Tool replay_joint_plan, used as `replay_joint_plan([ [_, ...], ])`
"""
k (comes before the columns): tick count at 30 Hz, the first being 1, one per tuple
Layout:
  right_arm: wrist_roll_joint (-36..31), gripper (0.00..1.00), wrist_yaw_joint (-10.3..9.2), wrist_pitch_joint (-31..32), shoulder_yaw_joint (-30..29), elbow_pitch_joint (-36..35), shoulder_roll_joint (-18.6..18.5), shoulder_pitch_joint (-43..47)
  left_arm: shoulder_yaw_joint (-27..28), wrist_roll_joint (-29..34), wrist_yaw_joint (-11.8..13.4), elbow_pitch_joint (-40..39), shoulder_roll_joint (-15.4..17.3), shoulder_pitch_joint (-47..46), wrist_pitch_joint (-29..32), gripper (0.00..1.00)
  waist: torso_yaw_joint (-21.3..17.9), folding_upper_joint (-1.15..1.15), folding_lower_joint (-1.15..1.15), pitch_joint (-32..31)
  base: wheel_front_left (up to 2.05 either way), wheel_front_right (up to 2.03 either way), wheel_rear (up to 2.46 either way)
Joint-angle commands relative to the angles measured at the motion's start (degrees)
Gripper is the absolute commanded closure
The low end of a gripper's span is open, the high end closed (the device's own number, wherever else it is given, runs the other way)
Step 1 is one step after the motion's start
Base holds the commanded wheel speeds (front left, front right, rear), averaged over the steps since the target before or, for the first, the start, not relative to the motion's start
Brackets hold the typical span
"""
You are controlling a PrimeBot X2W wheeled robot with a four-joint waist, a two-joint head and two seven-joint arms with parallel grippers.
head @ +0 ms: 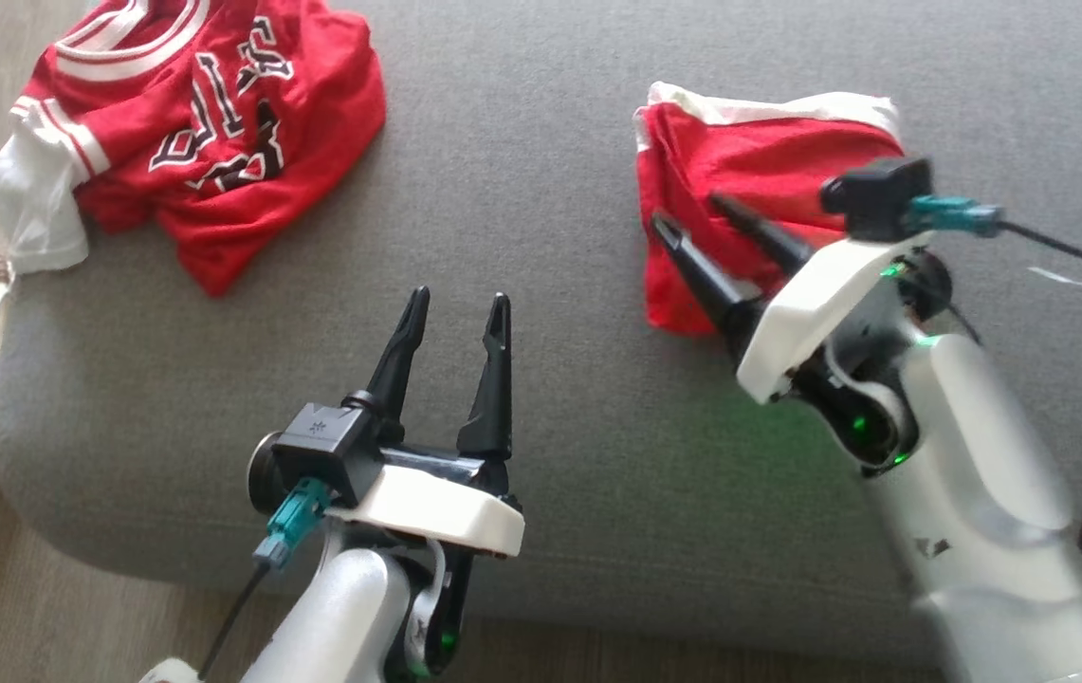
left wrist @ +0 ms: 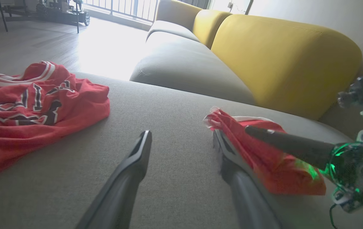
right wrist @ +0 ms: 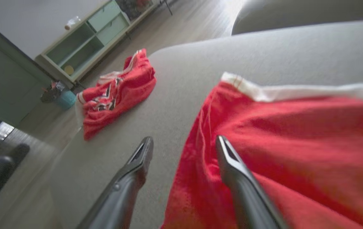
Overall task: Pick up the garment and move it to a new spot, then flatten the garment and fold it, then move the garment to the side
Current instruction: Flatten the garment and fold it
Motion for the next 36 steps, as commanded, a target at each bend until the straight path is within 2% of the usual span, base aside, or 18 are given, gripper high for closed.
replay_joint_plan([
  [1,0.06,0.00,-0.01,-0.83,0.52,-2.91,1.00,0.08,1.62,0.39,0.25,-1.88,0.44,-0.84,-0.29,0.00,-0.42,0.00,0.00,-0.40,0.00,0.00,0.00],
  [4,-1.47,0.00,-0.01,-2.57,-2.03,-6.34,1.00,1.28,1.91,0.83,0.19,-1.93,0.44,-0.32,-0.29,0.00,-1.42,0.00,0.00,-1.32,0.00,0.00,0.00],
  [12,-12.60,0.00,-0.01,-6.12,-10.81,-13.63,1.00,7.89,4.31,2.42,0.32,-2.99,0.44,1.34,-0.29,0.00,-4.42,0.00,0.00,-4.26,0.00,0.00,0.00],
  [16,-20.74,0.00,-0.01,-12.28,-11.71,-15.26,0.04,12.06,6.12,3.16,0.25,-3.44,0.44,2.81,-0.29,0.00,-5.92,0.00,0.00,-6.15,0.00,0.00,0.00],
  [23,-26.51,0.00,-0.01,-24.49,-10.60,-12.93,0.54,18.62,9.56,4.63,0.08,-4.57,0.44,6.78,-0.29,0.00,-8.20,0.00,0.00,-9.93,0.00,0.00,0.00],
  [30,-28.60,0.00,-0.01,-30.21,-12.53,-9.44,0.93,23.69,12.28,6.80,-0.72,-6.39,0.44,11.38,-0.29,0.00,-8.73,0.00,0.00,-13.33,0.00,0.00,0.00],
  [36,-23.87,0.00,-0.01,-30.50,-13.55,-10.43,0.99,28.31,15.12,8.41,-2.00,-7.27,0.44,16.22,-0.29,0.00,-8.90,0.00,0.00,-16.55,0.00,0.00,0.00],
])
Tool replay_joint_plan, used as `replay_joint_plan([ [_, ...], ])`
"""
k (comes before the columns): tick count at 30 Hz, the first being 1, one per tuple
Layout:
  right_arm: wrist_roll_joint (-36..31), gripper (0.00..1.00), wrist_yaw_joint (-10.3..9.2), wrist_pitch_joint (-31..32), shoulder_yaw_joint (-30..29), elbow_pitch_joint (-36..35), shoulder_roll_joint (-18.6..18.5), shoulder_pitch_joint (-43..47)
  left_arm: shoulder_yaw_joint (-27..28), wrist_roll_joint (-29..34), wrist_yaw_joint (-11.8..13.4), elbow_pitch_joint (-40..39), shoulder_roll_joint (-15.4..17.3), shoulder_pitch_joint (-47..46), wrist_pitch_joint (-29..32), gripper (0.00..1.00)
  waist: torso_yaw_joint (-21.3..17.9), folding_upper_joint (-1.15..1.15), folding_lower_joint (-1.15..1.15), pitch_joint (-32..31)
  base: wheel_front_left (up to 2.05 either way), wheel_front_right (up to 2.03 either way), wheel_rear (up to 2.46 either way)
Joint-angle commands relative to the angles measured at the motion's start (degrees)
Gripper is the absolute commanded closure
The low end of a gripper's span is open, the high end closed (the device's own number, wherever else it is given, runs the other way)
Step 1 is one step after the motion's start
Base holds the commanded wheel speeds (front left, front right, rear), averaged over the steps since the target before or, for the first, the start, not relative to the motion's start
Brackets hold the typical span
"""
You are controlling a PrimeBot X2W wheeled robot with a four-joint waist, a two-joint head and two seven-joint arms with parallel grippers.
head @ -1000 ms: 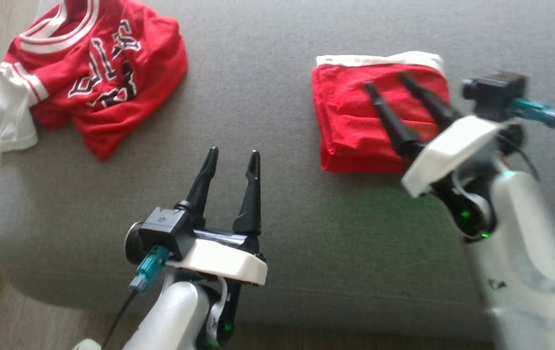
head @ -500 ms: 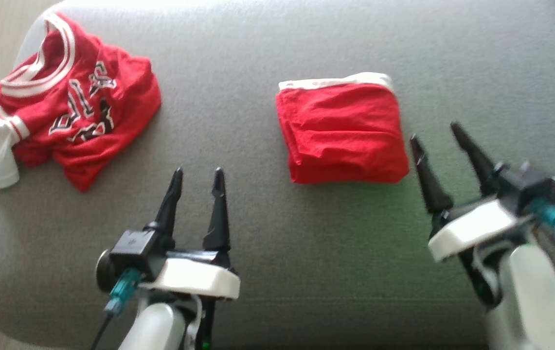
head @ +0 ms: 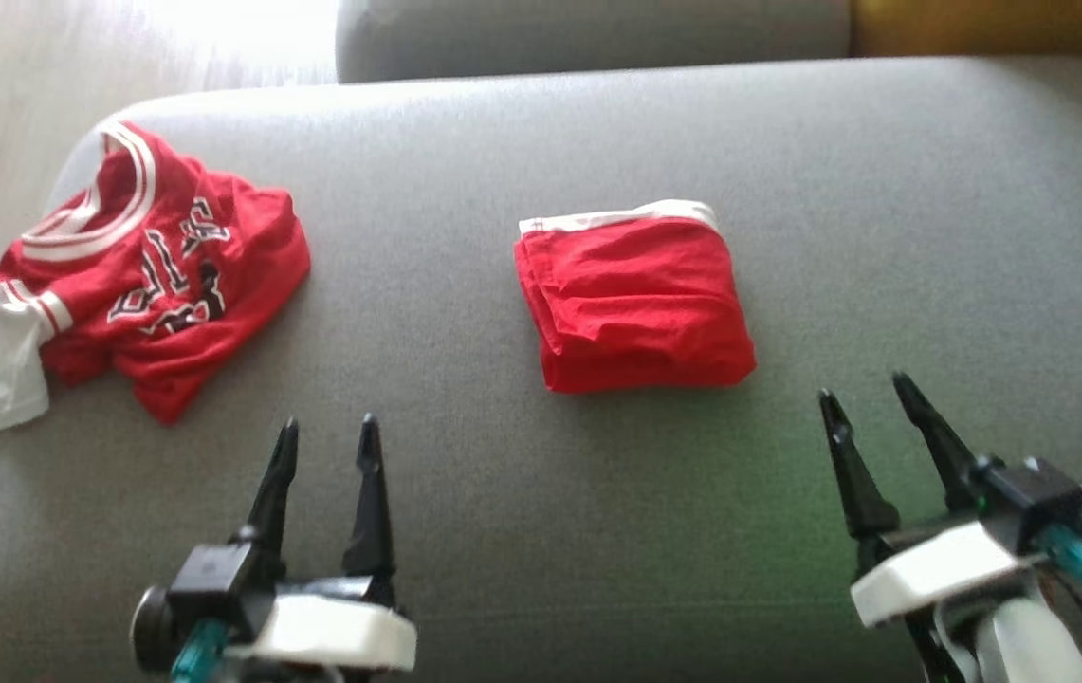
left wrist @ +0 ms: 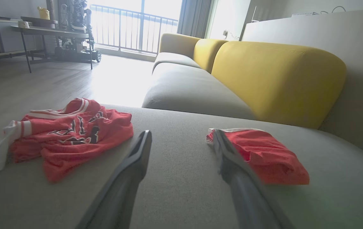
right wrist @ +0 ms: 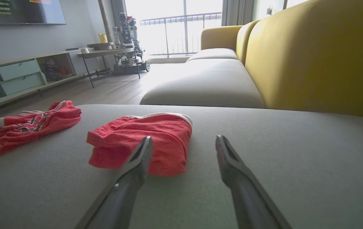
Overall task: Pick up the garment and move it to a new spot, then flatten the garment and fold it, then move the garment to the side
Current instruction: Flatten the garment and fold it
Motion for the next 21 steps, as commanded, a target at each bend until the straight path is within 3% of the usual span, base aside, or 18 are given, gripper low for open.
replay_joint_plan([
  [1,0.33,0.00,-0.02,-0.65,0.46,-2.04,0.14,0.58,2.63,0.66,-0.48,-1.65,0.04,0.27,-0.29,0.00,-0.08,0.00,0.01,-2.00,0.00,0.00,0.00],
  [21,2.76,0.00,-0.02,-0.67,0.06,-2.13,0.16,5.55,4.19,3.05,-1.17,0.10,0.04,5.53,-0.29,0.00,-0.01,0.00,0.01,-6.26,0.00,0.00,0.00],
])
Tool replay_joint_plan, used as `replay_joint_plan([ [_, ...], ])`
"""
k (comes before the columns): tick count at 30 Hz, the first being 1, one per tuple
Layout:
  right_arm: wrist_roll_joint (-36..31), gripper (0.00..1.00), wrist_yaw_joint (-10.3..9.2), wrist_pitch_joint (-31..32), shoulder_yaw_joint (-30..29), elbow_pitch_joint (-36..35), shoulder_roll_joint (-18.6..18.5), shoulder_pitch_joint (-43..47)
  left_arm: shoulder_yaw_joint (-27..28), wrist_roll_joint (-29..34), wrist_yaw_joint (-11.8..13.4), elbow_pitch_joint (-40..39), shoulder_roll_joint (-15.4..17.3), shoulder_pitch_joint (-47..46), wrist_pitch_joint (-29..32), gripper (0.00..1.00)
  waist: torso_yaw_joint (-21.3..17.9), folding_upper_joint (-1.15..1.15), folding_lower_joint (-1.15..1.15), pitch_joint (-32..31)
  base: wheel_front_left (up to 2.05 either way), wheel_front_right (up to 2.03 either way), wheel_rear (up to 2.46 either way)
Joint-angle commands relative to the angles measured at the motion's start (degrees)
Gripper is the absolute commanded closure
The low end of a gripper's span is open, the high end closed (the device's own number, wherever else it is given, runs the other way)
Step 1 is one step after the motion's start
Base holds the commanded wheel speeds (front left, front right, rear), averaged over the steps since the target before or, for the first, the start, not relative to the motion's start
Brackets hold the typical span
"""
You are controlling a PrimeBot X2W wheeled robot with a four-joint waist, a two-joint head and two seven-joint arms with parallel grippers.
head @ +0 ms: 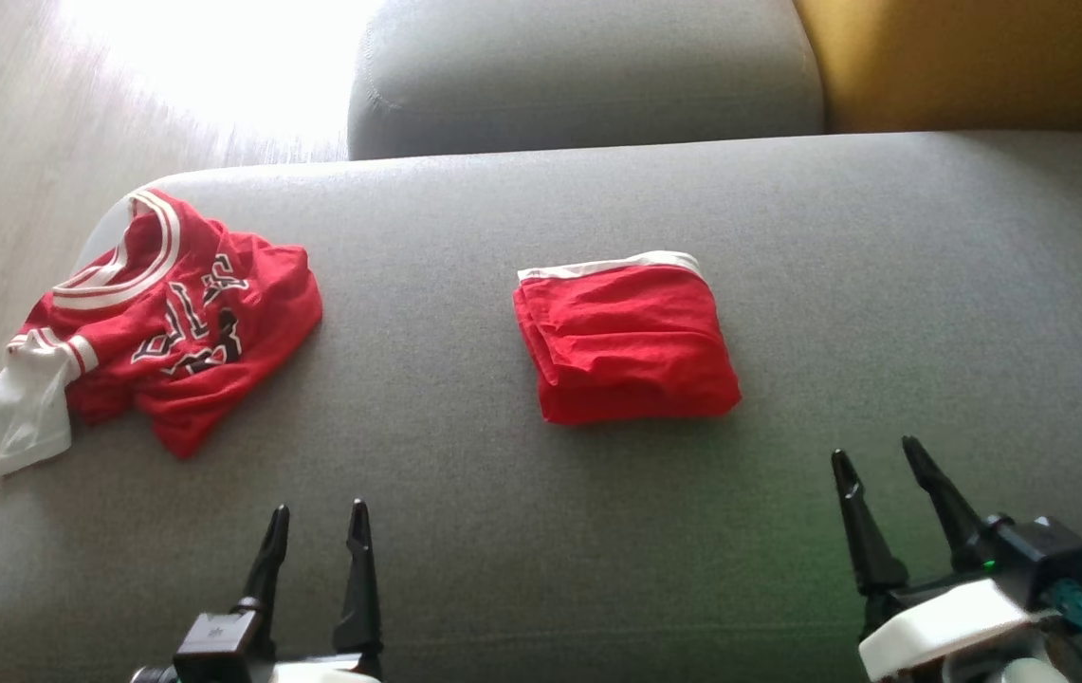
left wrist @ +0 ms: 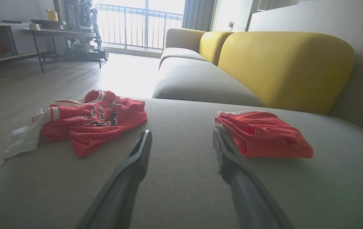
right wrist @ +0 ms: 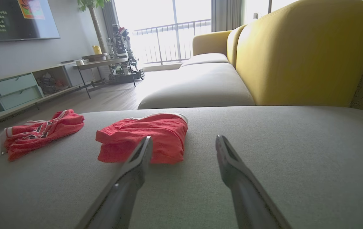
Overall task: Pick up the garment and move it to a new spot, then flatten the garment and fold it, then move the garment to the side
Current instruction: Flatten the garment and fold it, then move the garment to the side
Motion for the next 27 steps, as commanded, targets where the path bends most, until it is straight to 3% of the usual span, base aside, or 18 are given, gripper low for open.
replay_joint_plan([
  [1,-0.95,0.00,-0.02,-0.54,1.68,-1.85,-0.27,-1.06,2.00,0.49,0.03,-1.57,-0.06,-2.13,-0.29,0.00,0.03,0.00,0.00,0.03,0.00,0.00,0.00],
  [27,-1.76,0.00,-0.02,-0.54,0.99,-0.35,-0.27,-1.26,1.26,0.91,-0.38,0.19,-0.06,-2.80,-0.29,0.00,2.82,0.00,0.00,0.47,0.00,0.00,0.00],
])
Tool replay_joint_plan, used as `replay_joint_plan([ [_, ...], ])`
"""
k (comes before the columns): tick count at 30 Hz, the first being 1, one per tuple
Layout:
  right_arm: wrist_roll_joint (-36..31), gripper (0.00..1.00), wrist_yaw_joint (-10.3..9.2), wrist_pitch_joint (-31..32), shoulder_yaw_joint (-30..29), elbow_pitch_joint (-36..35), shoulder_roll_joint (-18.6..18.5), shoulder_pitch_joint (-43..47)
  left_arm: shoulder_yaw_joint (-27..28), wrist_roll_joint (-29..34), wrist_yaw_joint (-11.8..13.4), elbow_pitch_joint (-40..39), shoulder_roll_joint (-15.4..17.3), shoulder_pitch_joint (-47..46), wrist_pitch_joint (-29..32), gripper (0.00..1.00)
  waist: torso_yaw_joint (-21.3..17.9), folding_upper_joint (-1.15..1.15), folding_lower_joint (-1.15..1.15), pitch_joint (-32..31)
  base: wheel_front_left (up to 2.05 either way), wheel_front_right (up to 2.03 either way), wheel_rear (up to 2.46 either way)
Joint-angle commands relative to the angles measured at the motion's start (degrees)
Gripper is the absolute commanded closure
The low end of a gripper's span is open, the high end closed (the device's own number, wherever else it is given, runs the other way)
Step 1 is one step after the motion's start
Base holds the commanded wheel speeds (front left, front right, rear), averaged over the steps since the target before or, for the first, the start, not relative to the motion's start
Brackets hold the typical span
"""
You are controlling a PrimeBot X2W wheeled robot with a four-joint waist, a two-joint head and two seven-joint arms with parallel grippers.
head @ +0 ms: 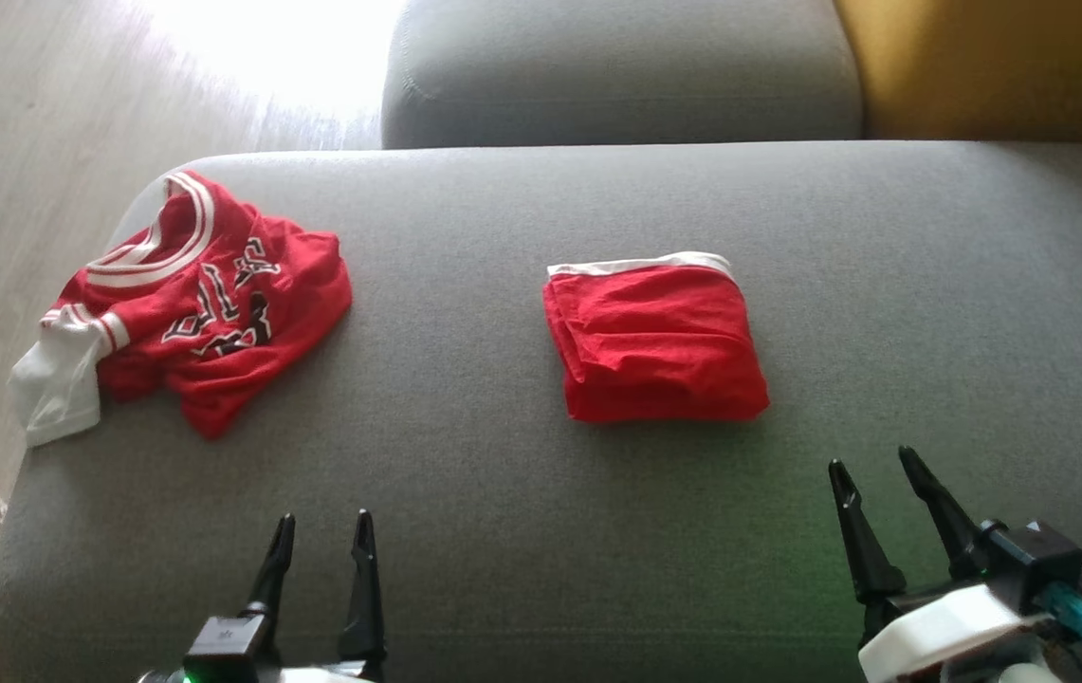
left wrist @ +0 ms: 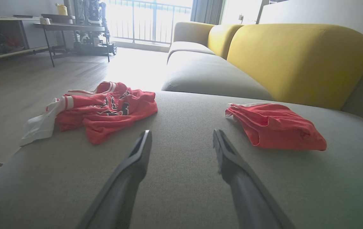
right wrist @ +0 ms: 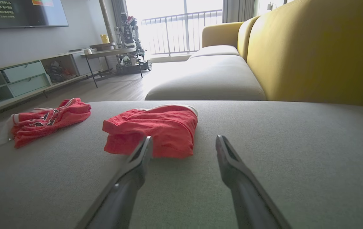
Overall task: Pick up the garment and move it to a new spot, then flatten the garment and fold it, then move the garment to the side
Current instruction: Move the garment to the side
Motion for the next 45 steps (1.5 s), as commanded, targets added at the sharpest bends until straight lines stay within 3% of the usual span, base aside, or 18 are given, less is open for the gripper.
replay_joint_plan([
  [1,0.20,0.00,-0.01,-0.54,1.14,-1.34,-0.37,-1.49,1.42,0.41,-0.10,-1.66,-0.07,-2.84,-0.29,0.00,0.40,0.00,0.00,0.20,0.00,0.00,0.00],
  [7,5.84,0.00,-0.01,-0.54,-0.13,4.06,-0.37,-5.66,0.31,0.87,-0.66,-1.57,-0.07,-3.34,-0.29,0.00,2.85,0.00,0.00,1.28,0.00,0.00,0.00],
  [10,12.54,0.00,-0.01,-0.54,-0.71,10.29,-0.37,-9.82,-0.45,1.09,-0.81,-1.63,-0.07,-3.71,-0.29,0.00,4.35,0.00,0.00,2.33,0.00,0.00,0.00],
  [16,19.33,0.00,-0.01,0.14,-1.69,22.95,-0.37,-22.10,-2.56,1.21,-1.35,-1.93,-0.07,-6.12,-0.29,0.00,7.00,0.00,0.00,6.75,0.00,0.00,0.00],
  [24,24.24,0.00,-0.01,7.76,-3.28,34.48,-1.28,-35.35,-5.57,0.31,-1.06,-1.95,-0.07,-9.87,-0.29,0.00,9.53,0.00,0.00,11.48,0.00,0.00,0.00],
  [28,26.55,0.00,-0.01,10.27,-4.89,38.79,-3.32,-39.48,-6.39,0.26,-0.92,-1.83,-0.07,-11.13,-0.29,0.00,10.18,0.00,0.00,13.38,0.00,0.00,0.00],
  [34,29.89,0.00,-0.01,14.95,-4.53,43.32,-3.55,-43.96,-7.06,-0.01,-0.64,-1.89,-0.07,-12.77,-0.29,0.00,9.93,0.00,0.00,15.83,0.00,0.00,0.00],
  [35,30.38,0.06,-0.01,15.63,-4.03,43.60,-3.41,-44.37,-7.11,-0.07,-0.64,-1.88,-0.07,-13.02,-0.29,0.00,9.77,0.00,0.00,16.14,0.00,0.00,0.00],
  [36,30.93,0.18,-0.01,16.06,-3.55,43.67,-3.26,-44.70,-7.15,-0.12,-0.59,-1.88,-0.07,-13.27,-0.29,0.00,9.56,0.00,0.00,16.37,0.00,0.00,0.00],
  [38,31.81,0.69,-0.01,16.67,-2.34,43.55,-2.96,-45.15,-7.14,-0.23,-0.44,-1.93,-0.07,-13.67,-0.29,0.00,8.93,0.00,0.00,16.86,0.00,0.00,0.00],
  [39,31.81,0.69,-0.01,16.67,-2.34,43.55,-2.96,-45.15,-7.14,-0.23,-0.44,-1.93,-0.07,-13.67,-0.29,0.00,8.93,0.00,0.00,16.86,0.00,0.00,0.00],
  [40,32.21,1.00,-0.01,16.68,-1.09,43.28,-2.99,-45.41,-7.17,-0.29,-0.44,-1.95,-0.07,-14.02,-0.29,0.00,8.16,0.00,0.00,17.35,0.00,0.00,0.00],
  [45,31.87,1.00,-0.01,15.46,0.77,42.73,-3.92,-46.36,-6.89,0.02,-0.45,-2.18,-0.07,-14.49,-0.29,0.00,5.79,0.00,0.00,18.36,0.00,0.00,0.00],
])
